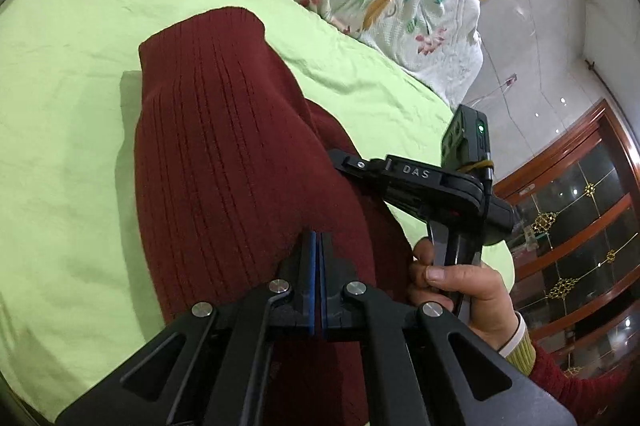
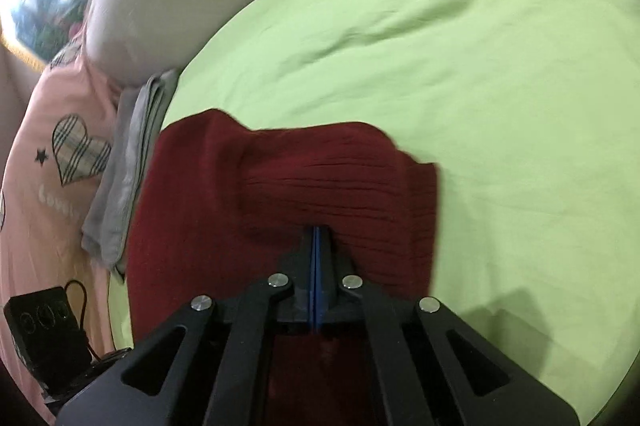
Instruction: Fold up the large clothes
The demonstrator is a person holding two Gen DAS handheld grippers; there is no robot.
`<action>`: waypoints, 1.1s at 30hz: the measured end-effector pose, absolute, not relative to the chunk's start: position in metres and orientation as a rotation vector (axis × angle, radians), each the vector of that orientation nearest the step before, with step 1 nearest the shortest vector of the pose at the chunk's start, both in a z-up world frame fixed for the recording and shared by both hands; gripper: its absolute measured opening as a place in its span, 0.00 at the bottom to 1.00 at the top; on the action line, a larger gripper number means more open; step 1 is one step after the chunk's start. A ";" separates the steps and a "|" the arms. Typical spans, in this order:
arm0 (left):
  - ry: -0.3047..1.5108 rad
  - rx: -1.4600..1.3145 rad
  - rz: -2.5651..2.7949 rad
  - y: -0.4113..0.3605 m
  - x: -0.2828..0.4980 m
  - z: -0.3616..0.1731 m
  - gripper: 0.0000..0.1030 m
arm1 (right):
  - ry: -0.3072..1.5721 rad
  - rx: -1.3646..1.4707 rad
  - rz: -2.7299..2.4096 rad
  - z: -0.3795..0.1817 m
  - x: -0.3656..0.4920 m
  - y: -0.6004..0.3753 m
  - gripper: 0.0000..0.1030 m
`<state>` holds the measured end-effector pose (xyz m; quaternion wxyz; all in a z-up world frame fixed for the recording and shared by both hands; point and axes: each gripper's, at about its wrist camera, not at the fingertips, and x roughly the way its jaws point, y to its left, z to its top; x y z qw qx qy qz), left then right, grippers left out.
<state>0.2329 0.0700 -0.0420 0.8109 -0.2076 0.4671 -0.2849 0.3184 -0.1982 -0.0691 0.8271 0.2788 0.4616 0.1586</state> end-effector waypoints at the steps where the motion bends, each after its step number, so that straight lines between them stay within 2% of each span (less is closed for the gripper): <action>1: 0.998 -0.429 -0.606 0.068 0.234 -0.041 0.00 | 0.976 0.591 0.335 -0.068 0.317 -0.200 0.00; 6: 0.952 -0.393 -0.586 0.075 0.213 -0.023 0.00 | 0.952 0.582 0.363 -0.051 0.307 -0.199 0.03; 12: 0.897 -0.369 -0.604 0.092 0.151 -0.009 0.02 | 0.873 0.565 0.513 -0.019 0.238 -0.196 0.03; 18: 0.948 -0.313 -0.641 0.073 0.134 -0.033 0.03 | 1.002 0.477 0.481 -0.054 0.196 -0.189 0.03; 21: 1.002 -0.337 -0.631 0.074 0.141 -0.051 0.01 | 1.025 0.543 0.433 -0.075 0.197 -0.209 0.01; 30: 1.048 -0.302 -0.592 0.069 0.140 -0.057 0.00 | 1.014 0.530 0.399 -0.069 0.199 -0.208 0.02; 33: 1.021 -0.275 -0.602 0.063 0.132 -0.041 0.00 | 1.017 0.518 0.399 -0.066 0.196 -0.210 0.02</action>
